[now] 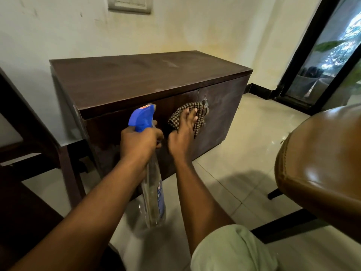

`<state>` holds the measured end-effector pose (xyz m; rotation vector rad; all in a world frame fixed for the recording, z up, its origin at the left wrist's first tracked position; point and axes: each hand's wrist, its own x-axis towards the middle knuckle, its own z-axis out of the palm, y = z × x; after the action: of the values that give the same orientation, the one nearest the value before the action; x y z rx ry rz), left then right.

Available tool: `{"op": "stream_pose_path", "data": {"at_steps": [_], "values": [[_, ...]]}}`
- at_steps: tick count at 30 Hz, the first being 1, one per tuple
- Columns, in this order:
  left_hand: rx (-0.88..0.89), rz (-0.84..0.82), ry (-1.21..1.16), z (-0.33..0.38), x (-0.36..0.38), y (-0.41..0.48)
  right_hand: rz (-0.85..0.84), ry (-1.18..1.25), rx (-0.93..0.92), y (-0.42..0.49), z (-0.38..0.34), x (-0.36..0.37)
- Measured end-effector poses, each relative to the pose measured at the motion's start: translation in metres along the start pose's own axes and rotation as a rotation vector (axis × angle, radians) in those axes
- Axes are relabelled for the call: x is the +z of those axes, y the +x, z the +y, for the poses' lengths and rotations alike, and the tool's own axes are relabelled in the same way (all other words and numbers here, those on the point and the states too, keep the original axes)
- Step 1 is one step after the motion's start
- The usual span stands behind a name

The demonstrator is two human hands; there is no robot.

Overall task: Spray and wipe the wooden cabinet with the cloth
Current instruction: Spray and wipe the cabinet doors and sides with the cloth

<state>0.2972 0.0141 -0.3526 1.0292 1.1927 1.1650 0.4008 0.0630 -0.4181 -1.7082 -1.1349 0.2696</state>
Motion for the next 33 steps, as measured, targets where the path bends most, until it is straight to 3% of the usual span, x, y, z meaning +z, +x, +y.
{"op": "stream_pose_path", "data": {"at_steps": [5, 9, 11, 14, 20, 24, 26, 30, 33], "values": [[0.011, -0.006, 0.008, 0.002, 0.005, 0.003, 0.011, 0.267, 0.119, -0.004, 0.001, 0.004], [0.004, -0.014, 0.022, 0.001, 0.009, -0.001, 0.051, 0.67, 0.478, 0.005, -0.007, -0.011], [-0.004, -0.018, 0.01, 0.001, 0.01, -0.004, 0.086, 0.757, 0.593, 0.012, -0.014, -0.024], [-0.005, -0.023, 0.003, 0.001, 0.008, -0.004, 0.133, 0.7, 0.523, 0.024, -0.028, -0.032], [-0.018, -0.039, 0.016, -0.003, -0.001, 0.003, 0.061, 0.177, 0.125, 0.025, -0.045, -0.016], [-0.034, -0.053, 0.027, -0.007, 0.0, 0.008, 0.117, 0.135, -0.089, 0.011, -0.033, 0.0], [-0.043, -0.064, 0.007, -0.009, 0.001, 0.01, 0.135, 0.182, -0.076, 0.017, -0.029, -0.003], [-0.035, -0.086, -0.019, -0.013, 0.001, 0.01, 0.183, 0.296, 0.191, 0.058, -0.017, -0.017], [-0.036, -0.089, -0.019, -0.014, 0.002, 0.011, 0.165, 0.405, 0.289, 0.056, -0.002, -0.016]]}}
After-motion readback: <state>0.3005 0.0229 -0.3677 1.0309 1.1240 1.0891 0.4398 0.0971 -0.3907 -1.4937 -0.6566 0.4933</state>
